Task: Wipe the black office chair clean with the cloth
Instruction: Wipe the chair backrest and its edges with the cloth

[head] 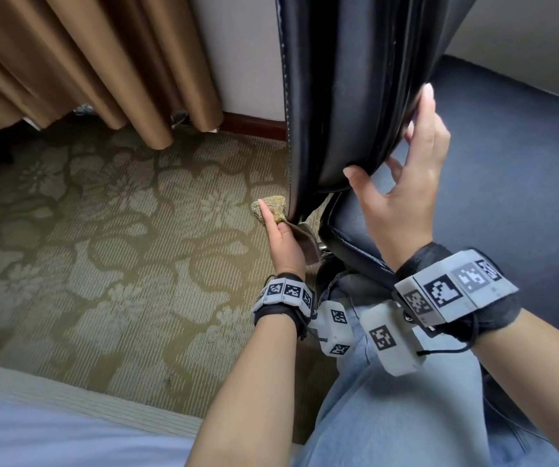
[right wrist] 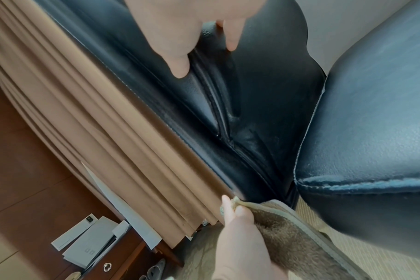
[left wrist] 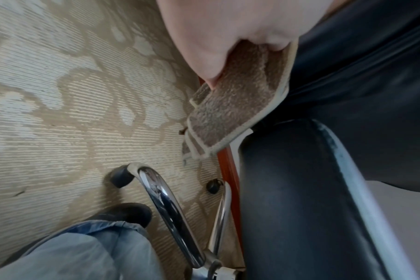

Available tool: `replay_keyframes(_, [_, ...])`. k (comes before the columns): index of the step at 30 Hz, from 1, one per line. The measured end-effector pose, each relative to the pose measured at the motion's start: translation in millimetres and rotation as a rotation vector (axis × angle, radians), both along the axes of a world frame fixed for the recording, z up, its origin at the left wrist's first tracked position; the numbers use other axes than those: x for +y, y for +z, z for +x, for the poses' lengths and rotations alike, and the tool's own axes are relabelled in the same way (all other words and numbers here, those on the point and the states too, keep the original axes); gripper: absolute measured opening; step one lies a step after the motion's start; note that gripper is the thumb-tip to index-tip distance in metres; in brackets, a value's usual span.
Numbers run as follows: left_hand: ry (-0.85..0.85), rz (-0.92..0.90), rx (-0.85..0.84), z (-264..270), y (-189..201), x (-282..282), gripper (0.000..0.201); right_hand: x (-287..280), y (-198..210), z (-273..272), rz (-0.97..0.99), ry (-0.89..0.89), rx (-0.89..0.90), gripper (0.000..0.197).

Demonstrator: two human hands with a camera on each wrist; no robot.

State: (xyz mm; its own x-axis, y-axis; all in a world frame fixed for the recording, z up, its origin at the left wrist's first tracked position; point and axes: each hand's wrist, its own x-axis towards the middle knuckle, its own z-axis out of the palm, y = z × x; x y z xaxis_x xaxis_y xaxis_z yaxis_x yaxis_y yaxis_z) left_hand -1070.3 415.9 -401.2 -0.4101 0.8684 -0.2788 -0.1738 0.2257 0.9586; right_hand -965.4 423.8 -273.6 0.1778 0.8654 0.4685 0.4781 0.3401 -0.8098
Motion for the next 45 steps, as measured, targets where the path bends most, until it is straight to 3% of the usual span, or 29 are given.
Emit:
replay_keyframes(8, [-0.124, 0.132, 0.209, -11.0, 33.1, -4.4, 0.052, -1.2, -2.0, -3.8, 0.015, -0.02, 0.015, 0.087])
replay_keyframes(12, [-0.104, 0.26, 0.325, -14.4, 69.6, 0.3, 0.056, -1.3, -1.6, -4.0, 0.021, -0.015, 0.021, 0.086])
replay_keyframes(16, [-0.04, 0.373, 0.308, -13.6, 98.0, 4.1, 0.057, -1.2, -1.6, -1.9, 0.017, -0.004, 0.017, 0.086])
replay_keyframes(21, [-0.044, 0.301, 0.294, -13.1, 88.7, 4.1, 0.061, -2.4, 1.0, -3.3, -0.003, -0.013, -0.008, 0.086])
replay_keyframes(24, [-0.084, 0.236, 0.236, -15.6, 79.6, 5.6, 0.054, -2.4, 1.7, -3.2, -0.01, -0.008, -0.014, 0.086])
replay_keyframes(27, [-0.068, 0.248, 0.279, -12.1, 88.4, 3.7, 0.052, -1.6, 0.3, -1.5, -0.004, -0.002, -0.021, 0.086])
replay_keyframes(33, [-0.008, 0.514, 0.27, -14.6, 152.1, 14.2, 0.056, -1.9, 0.6, -3.4, -0.014, -0.016, -0.006, 0.086])
replay_keyframes(37, [-0.054, 0.662, 0.331, -25.2, 195.5, 25.5, 0.053, -2.9, 4.2, -4.8, -0.019, -0.027, -0.018, 0.085])
replay_keyframes(45, [-0.133, 0.529, 0.377, -26.4, 171.1, 13.2, 0.059, -3.5, 6.3, 1.4, -0.025, 0.017, -0.013, 0.087])
